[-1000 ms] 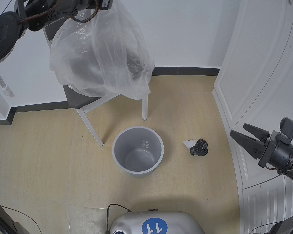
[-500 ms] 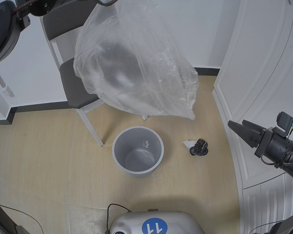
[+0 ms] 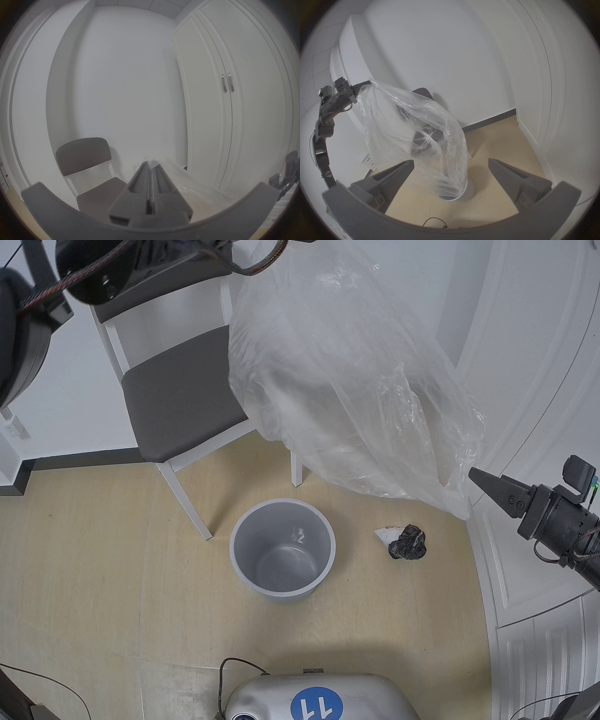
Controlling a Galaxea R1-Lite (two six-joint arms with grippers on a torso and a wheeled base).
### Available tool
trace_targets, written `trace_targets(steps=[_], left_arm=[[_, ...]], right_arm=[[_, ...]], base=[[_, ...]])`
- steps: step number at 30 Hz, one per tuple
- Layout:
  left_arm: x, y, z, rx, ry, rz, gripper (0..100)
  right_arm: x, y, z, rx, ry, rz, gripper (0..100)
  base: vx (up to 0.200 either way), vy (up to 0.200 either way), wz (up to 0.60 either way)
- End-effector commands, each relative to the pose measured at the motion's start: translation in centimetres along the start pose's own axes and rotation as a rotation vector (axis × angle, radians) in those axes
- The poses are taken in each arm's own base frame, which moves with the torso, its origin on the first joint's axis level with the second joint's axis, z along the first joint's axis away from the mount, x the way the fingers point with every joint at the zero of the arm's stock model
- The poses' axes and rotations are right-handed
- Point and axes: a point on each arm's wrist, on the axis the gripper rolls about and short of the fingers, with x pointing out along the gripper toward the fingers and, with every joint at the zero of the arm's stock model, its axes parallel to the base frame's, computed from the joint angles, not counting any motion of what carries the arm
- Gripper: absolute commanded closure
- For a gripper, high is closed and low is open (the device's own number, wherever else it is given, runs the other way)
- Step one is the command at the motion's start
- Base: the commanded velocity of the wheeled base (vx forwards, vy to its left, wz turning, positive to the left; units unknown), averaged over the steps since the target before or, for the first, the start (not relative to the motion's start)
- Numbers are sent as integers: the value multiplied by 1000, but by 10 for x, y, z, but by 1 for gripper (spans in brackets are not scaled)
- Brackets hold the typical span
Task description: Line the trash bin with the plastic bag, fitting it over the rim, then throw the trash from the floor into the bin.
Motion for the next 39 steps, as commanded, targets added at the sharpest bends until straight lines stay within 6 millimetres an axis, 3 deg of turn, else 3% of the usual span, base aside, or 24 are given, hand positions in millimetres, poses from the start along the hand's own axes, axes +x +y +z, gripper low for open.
trace_targets(steps=[1, 18, 31, 39], left_arm=[[-5, -7, -2, -4, -4, -20, 100], [-12, -6, 5, -26, -33, -24, 100], [-16, -1, 9, -33, -41, -20, 100], [-16, 0, 9, -34, -42, -19, 100]], right_arm=[[6, -4, -4, 0, 20, -19, 0], [30, -10, -26, 63, 123, -50, 0], [85, -5, -59, 344, 46, 34, 0], [83, 8, -67, 361, 75, 76, 0]], base=[[0, 0, 0], [0, 0, 0], [0, 0, 0], [0, 0, 0]])
